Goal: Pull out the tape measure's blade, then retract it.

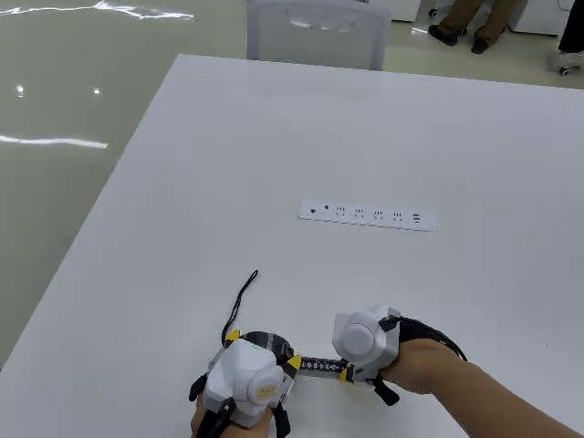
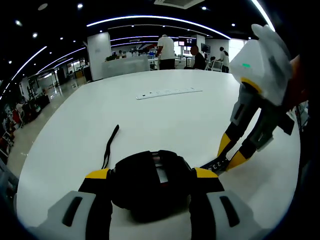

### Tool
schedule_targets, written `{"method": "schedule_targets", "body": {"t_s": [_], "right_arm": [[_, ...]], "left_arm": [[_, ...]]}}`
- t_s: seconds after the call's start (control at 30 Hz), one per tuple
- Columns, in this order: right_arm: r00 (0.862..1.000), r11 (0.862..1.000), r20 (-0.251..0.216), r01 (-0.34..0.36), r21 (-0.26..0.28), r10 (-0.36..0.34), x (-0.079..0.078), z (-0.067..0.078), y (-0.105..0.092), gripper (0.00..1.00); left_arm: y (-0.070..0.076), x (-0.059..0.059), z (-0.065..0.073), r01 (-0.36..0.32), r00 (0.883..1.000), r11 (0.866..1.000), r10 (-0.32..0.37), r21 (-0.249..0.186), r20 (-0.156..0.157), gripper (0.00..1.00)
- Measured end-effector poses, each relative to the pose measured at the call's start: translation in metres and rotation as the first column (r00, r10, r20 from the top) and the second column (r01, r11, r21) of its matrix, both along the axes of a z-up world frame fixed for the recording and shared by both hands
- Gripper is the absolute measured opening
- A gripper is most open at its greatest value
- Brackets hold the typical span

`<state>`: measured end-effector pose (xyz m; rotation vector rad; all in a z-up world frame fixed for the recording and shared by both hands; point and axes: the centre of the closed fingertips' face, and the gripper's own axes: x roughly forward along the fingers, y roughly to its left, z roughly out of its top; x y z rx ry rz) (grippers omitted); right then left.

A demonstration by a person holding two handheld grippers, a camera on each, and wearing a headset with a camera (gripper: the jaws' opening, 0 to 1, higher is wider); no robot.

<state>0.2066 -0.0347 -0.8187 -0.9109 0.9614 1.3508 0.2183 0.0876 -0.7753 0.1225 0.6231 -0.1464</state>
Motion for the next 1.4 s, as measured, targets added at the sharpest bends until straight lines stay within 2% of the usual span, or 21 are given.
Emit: {"method": "schedule_targets", "body": {"t_s": [0.3, 0.63, 0.97, 1.4], "right_arm": [[1.0, 1.0, -0.002, 0.001, 0.007, -0.001, -0.002, 0.004, 0.004, 0.12], [1.0, 1.0, -0.004, -0.002, 0.005, 0.002, 0.0, 0.0, 0.008, 0.12], [1.0, 1.0, -0.006, -0.014, 0.02, 0.014, -0.003, 0.006, 0.014, 0.12], [1.0, 0.999, -0.007, -0.014, 0.041, 0.014, -0.002, 0.003, 0.02, 0.12]], "left_arm": [[-0.001, 0.0, 0.0, -0.001, 1.0, 1.0, 0.001, 0.0, 0.0, 0.58], [-0.002, -0.002, 0.003, -0.004, 1.0, 1.0, 0.004, -0.003, 0.001, 0.59], [-0.001, -0.001, 0.0, -0.002, 1.0, 1.0, 0.002, -0.004, -0.001, 0.59], [-0.001, 0.0, -0.002, 0.002, 1.0, 1.0, -0.002, -0.012, -0.001, 0.58]]}}
